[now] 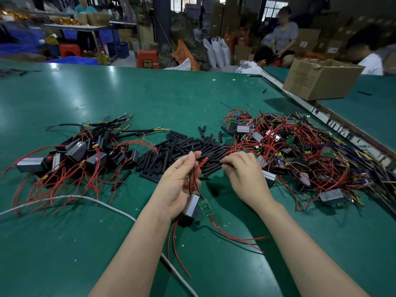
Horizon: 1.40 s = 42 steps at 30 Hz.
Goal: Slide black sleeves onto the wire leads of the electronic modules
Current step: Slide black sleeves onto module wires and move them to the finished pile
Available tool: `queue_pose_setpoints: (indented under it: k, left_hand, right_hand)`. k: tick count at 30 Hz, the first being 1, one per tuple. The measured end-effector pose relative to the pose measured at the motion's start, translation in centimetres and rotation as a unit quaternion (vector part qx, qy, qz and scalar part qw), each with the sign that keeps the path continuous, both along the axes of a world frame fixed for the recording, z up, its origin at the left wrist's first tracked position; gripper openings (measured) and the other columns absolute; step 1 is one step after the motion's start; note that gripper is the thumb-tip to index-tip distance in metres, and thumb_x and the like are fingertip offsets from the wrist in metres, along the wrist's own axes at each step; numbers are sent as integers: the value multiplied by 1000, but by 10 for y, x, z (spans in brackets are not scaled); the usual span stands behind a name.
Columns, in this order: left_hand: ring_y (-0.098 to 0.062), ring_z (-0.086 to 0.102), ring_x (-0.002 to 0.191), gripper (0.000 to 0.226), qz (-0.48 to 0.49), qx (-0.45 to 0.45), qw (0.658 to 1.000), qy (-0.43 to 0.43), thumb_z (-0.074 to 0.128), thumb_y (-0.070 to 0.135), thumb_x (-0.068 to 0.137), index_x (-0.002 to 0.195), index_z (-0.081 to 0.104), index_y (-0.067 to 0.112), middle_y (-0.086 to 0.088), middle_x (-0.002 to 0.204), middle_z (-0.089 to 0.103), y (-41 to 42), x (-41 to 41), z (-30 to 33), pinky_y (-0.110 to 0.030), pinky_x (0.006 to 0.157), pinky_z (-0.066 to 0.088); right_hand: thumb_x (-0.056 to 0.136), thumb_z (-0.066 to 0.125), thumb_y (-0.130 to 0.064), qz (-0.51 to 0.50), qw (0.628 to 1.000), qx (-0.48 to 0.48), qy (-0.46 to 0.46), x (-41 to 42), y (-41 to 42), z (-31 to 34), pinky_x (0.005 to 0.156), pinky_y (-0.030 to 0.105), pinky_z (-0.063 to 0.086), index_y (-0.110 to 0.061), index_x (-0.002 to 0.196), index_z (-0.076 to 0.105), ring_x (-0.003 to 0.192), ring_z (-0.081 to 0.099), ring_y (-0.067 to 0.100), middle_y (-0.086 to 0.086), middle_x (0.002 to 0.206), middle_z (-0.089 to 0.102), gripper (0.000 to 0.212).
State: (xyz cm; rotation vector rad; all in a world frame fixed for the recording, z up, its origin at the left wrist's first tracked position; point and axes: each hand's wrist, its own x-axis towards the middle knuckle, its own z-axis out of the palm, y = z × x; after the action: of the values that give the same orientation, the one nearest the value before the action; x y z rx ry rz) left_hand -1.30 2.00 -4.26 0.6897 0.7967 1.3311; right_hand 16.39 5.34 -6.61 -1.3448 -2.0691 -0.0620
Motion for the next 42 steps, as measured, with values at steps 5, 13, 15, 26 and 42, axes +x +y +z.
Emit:
queue_pose_setpoints:
  k: [5,13,15,26,42]
  left_hand:
    - [-2,52,48,19,-19,13,995,92,64,32,73,81,74,18,11,61,59,-3,6,-1,-14,47,45]
    - [-6,64,61,17,-61,43,978,195,56,14,93,92,73,16,6,76,70,-7,14,-3,-14,54,47]
    - [-5,64,64,19,-74,48,975,204,55,12,94,93,73,18,5,76,71,-7,14,-3,-14,55,47]
    - [-16,69,75,29,-94,-1,988,122,39,39,98,110,56,18,-4,92,71,-1,18,-3,-20,59,53]
    - [-12,70,72,11,-54,56,981,178,53,9,95,93,63,12,5,76,72,-1,15,-13,-18,62,53]
  right_hand:
    - [97,53,-14,4,956,-58,286,4,-8,12,78,21,42,-18,108,55,83,53,5,-6,96,57,12]
    - [96,54,-9,72,779,-155,603,-1,-10,27,48,18,44,-21,100,58,59,60,8,-4,79,65,14]
    - [95,55,-9,79,752,-162,634,0,-9,27,48,17,44,-20,98,59,59,60,7,-8,75,68,12]
    - [92,62,-16,40,775,-185,603,1,-9,17,46,13,36,-19,95,58,54,54,2,-14,71,66,6]
    - [93,60,-13,55,797,-188,571,-4,-13,21,47,14,37,-22,102,62,52,51,3,-14,72,66,13]
